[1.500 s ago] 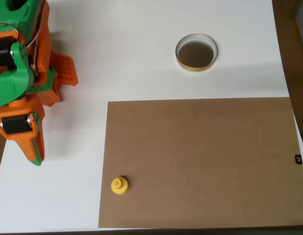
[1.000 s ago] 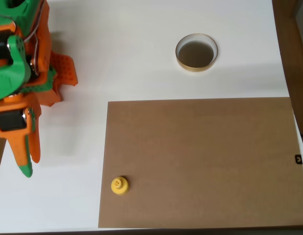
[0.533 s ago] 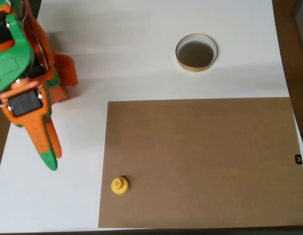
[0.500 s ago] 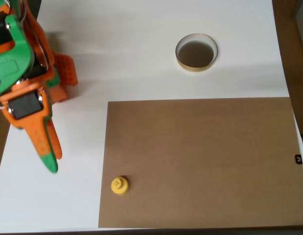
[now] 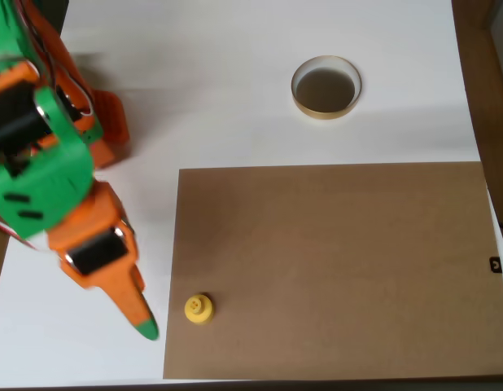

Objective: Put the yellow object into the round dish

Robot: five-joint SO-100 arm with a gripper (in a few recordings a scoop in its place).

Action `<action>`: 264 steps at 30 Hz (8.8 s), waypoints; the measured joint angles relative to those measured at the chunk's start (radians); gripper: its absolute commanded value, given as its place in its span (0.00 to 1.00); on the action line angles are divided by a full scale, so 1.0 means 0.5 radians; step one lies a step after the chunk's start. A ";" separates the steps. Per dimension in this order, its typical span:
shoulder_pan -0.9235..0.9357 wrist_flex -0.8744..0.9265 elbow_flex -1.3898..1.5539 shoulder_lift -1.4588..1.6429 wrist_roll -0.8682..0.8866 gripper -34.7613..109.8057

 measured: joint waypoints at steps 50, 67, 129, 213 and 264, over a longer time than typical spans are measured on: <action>-0.224 -0.064 -0.436 -1.273 0.150 0.25; -0.454 0.199 -0.653 -1.034 0.095 0.24; -2.568 0.565 -1.798 -1.988 0.080 0.38; -0.086 -0.267 0.476 0.061 0.209 0.44; 0.264 0.037 1.605 2.129 0.040 0.48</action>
